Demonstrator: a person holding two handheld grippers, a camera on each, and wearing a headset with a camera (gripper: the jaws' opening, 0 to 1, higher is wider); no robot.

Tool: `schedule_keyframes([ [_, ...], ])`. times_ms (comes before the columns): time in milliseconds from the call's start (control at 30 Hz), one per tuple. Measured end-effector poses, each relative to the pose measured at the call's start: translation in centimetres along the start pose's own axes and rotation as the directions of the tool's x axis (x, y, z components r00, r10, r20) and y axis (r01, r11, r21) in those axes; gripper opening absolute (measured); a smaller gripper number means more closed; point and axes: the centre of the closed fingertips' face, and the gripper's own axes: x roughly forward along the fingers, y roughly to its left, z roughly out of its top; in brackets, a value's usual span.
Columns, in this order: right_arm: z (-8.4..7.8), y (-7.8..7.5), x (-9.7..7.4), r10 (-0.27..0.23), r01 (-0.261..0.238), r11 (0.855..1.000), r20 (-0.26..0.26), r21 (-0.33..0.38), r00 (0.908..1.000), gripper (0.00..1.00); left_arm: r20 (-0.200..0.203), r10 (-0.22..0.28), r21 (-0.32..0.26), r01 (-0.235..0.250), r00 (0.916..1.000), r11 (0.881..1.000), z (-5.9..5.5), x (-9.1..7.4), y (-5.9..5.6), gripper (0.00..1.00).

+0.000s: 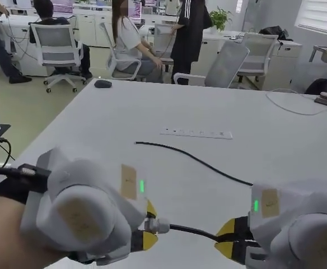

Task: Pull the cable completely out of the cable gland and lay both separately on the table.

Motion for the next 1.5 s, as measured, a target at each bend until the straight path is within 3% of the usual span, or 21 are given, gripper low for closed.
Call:
schedule_keyframes([
  [133, -1.3, -1.6, -1.0, -0.041, 0.042, 0.998, -0.013, 0.036, 0.9991, 0.03, -0.001, 0.028, -0.017, -0.028, 0.9996, 0.999, -0.5, -0.4, 0.9, 0.16],
  [267, -3.0, -4.1, -1.4, -0.081, 0.083, 0.993, -0.02, 0.082, 0.9965, 0.03, 0.004, 0.02, -0.024, -0.02, 0.9998, 1.0, -0.6, 0.0, 0.5, 0.16],
  [367, -4.2, -6.2, -1.1, -0.092, 0.094, 0.992, -0.029, 0.079, 0.9954, 0.03, 0.002, 0.012, -0.025, -0.012, 0.9999, 1.0, -0.7, 0.5, 0.2, 0.16],
  [533, -5.8, -12.8, 1.2, -0.141, 0.141, 0.983, -0.011, 0.12, 0.99, 0.03, 0.006, 0.008, -0.041, -0.008, 0.9999, 0.999, -0.9, 0.8, 0.3, 0.17],
  [600, -6.8, -15.4, 3.3, -0.154, 0.146, 0.963, 0.022, 0.225, 0.9878, 0.04, 0.003, 0.013, -0.052, -0.013, 0.9999, 0.999, -1.1, 0.8, 0.5, 0.17],
  [633, -7.4, -16.2, 4.4, -0.138, 0.124, 0.957, 0.035, 0.264, 0.9898, 0.04, 0.004, 0.014, -0.058, -0.014, 0.9999, 0.998, -1.1, 0.8, 0.6, 0.17],
  [667, -8.4, -17.3, 5.7, -0.126, 0.11, 0.927, 0.023, 0.358, 0.9917, 0.03, 0.01, 0.013, -0.063, -0.012, 0.9999, 0.998, -1.0, 0.7, 0.6, 0.17],
  [700, -8.8, -17.7, 6.1, -0.127, 0.11, 0.916, 0.02, 0.386, 0.9916, 0.03, 0.011, 0.013, -0.066, -0.013, 0.9998, 0.998, -1.0, 0.7, 0.6, 0.17],
  [767, -10.1, -20.5, 8.0, -0.157, 0.132, 0.883, 0.019, 0.45, 0.9874, 0.03, 0.008, 0.029, -0.08, -0.029, 0.9995, 0.996, -1.0, 0.4, 0.9, 0.17],
  [833, -11.9, -22.3, 9.2, -0.195, 0.188, 0.845, -0.038, 0.501, 0.98, 0.04, -0.003, 0.043, -0.094, -0.043, 0.9991, 0.995, -1.4, 0.0, 1.1, 0.17],
  [900, -13.9, -23.7, 10.4, -0.208, 0.224, 0.818, -0.09, 0.529, 0.9739, 0.04, -0.011, 0.052, -0.102, -0.053, 0.9986, 0.993, -1.5, -0.3, 1.0, 0.17],
  [967, -15.5, -24.3, 11.6, -0.198, 0.235, 0.773, -0.128, 0.59, 0.9718, 0.04, -0.009, 0.047, -0.117, -0.048, 0.9988, 0.992, -1.6, -0.5, 0.6, 0.17],
  [1000, -15.9, -24.4, 11.9, -0.2, 0.243, 0.765, -0.14, 0.596, 0.9698, 0.04, -0.008, 0.043, -0.126, -0.044, 0.999, 0.991, -1.6, -0.5, 0.4, 0.17],
  [1067, -16.9, -24.3, 12.7, -0.184, 0.253, 0.769, -0.176, 0.587, 0.9671, 0.05, -0.01, 0.033, -0.147, -0.034, 0.9994, 0.989, -1.8, -0.5, 0.1, 0.17],
  [1167, -18.2, -23.0, 13.1, -0.128, 0.242, 0.737, -0.221, 0.631, 0.9669, 0.09, -0.02, 0.023, -0.154, -0.026, 0.9995, 0.988, -2.2, -0.4, -0.2, 0.17],
  [1333, -18.3, -21.3, 11.5, -0.098, 0.206, 0.761, -0.205, 0.615, 0.9739, 0.13, -0.008, 0.016, -0.155, -0.017, 0.9998, 0.988, -2.1, -0.3, 0.2, 0.17],
  [1433, -16.8, -20.1, 10.0, -0.09, 0.152, 0.759, -0.129, 0.633, 0.9875, 0.14, 0.021, 0.016, -0.148, -0.013, 0.9997, 0.989, -1.6, 0.0, 0.8, 0.17],
  [1500, -15.6, -18.5, 7.7, -0.09, 0.118, 0.761, -0.076, 0.638, 0.993, 0.16, 0.037, 0.011, -0.143, -0.006, 0.9993, 0.99, -1.2, 0.5, 1.1, 0.17],
])
